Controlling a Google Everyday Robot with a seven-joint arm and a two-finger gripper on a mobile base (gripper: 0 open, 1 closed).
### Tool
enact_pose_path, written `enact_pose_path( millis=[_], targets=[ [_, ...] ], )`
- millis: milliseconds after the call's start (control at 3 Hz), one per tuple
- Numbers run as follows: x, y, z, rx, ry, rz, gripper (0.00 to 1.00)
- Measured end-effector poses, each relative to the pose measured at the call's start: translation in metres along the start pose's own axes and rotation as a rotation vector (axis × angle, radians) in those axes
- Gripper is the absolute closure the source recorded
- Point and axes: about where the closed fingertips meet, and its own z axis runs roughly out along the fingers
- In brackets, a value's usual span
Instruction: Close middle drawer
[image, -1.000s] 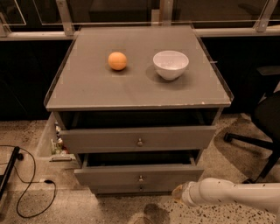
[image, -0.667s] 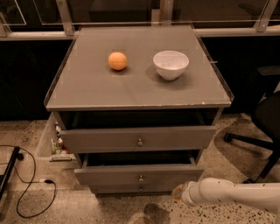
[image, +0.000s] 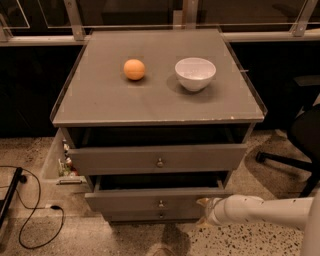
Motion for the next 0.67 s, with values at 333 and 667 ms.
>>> enact_pose_path(
  millis=[333,667],
  targets=[
    [-0.0125,-0.0333,-0.0125,0.057,0.02,-0.036,0.0],
    [-0.0125,-0.0333,-0.0125,0.057,0.02,-0.036,0.0]
  ],
)
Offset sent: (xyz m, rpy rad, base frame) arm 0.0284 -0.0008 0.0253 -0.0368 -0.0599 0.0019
